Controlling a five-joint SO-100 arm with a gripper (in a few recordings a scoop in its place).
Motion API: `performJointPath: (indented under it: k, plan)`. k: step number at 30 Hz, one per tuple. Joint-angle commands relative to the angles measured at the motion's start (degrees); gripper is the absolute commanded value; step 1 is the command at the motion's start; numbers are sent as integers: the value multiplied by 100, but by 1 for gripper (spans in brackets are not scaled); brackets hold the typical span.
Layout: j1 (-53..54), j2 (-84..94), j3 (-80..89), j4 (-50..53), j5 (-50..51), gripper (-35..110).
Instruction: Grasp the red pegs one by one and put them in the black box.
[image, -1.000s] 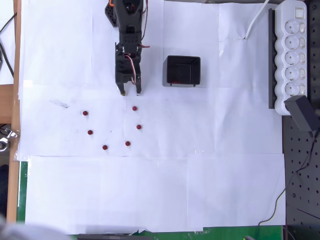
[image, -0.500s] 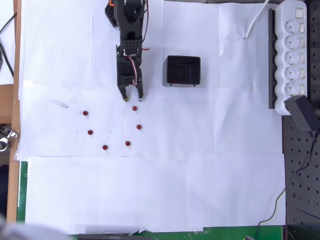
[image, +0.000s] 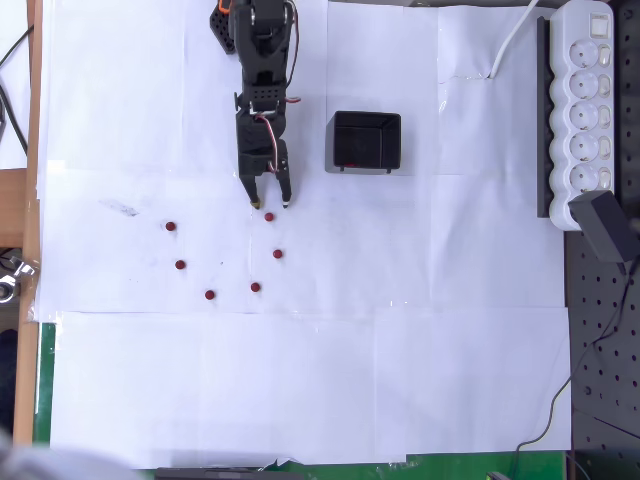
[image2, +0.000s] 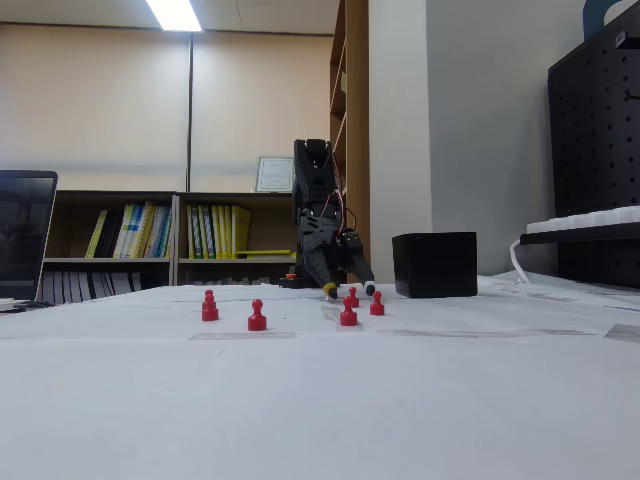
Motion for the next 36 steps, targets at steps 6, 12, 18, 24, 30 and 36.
performJointPath:
  k: [6,12,18,24,30,36]
  plan:
    - [-62,387,220,-431,0,19]
    - [-35,773,334,-729,62,19]
    - [-44,1002,554,-765,70,19]
    - [-70,1283,809,-879,105,19]
    - [-141,1336,905,-879,79,19]
    - [-149,1336,879,-879,70,18]
